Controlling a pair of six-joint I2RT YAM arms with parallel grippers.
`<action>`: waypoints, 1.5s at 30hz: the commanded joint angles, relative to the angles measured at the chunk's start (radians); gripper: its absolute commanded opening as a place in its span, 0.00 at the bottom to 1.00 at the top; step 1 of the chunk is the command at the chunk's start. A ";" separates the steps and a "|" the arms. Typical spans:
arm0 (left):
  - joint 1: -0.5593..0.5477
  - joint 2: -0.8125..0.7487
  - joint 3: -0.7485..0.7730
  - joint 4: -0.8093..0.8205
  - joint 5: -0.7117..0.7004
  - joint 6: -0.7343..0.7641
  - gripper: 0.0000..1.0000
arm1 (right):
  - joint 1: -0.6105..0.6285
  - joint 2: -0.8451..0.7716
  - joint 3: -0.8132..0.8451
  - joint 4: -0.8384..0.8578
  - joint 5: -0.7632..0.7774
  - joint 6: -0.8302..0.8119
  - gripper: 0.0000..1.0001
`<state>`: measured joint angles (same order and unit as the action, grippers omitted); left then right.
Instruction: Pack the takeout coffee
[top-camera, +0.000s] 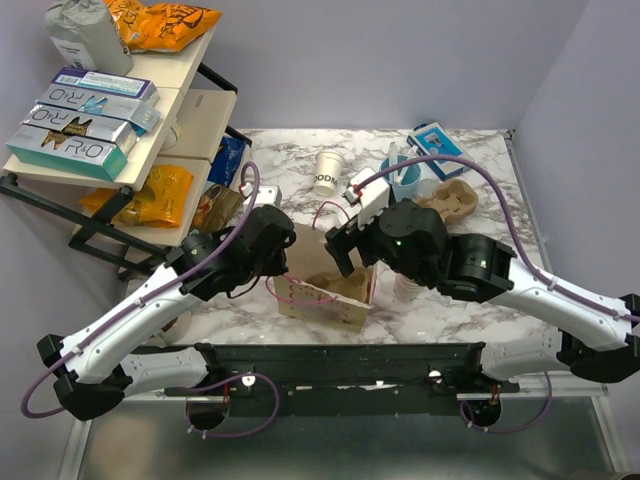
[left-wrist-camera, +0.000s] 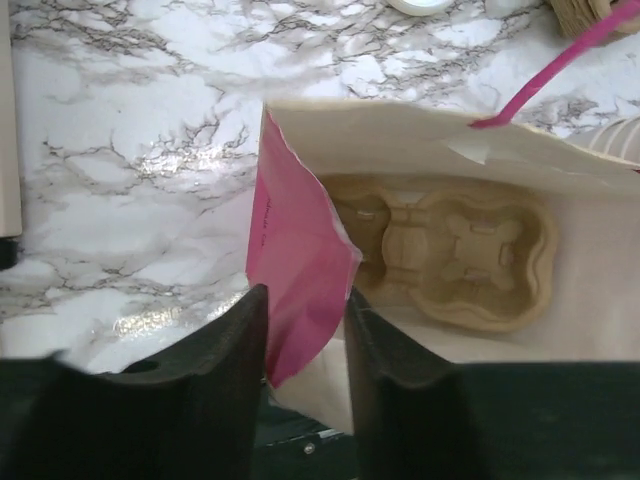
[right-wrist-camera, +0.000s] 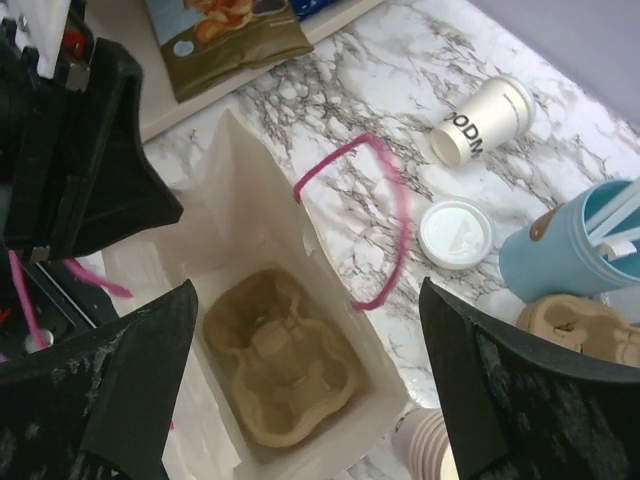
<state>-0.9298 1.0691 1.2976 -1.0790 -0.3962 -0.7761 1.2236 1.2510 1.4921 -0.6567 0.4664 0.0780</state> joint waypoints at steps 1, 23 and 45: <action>-0.001 0.021 0.006 -0.042 -0.066 -0.103 0.21 | -0.006 -0.051 0.026 -0.096 0.120 0.173 1.00; -0.001 -0.052 -0.084 0.002 -0.010 -0.241 0.11 | -0.027 0.071 -0.055 -0.486 -0.097 0.588 0.38; -0.001 -0.333 -0.120 -0.009 0.022 -0.244 0.95 | -0.208 0.171 0.257 -0.416 -0.236 0.428 0.01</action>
<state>-0.9298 0.7170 1.1454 -1.0576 -0.3630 -1.0225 1.0676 1.4700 1.8282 -1.1530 0.3695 0.4870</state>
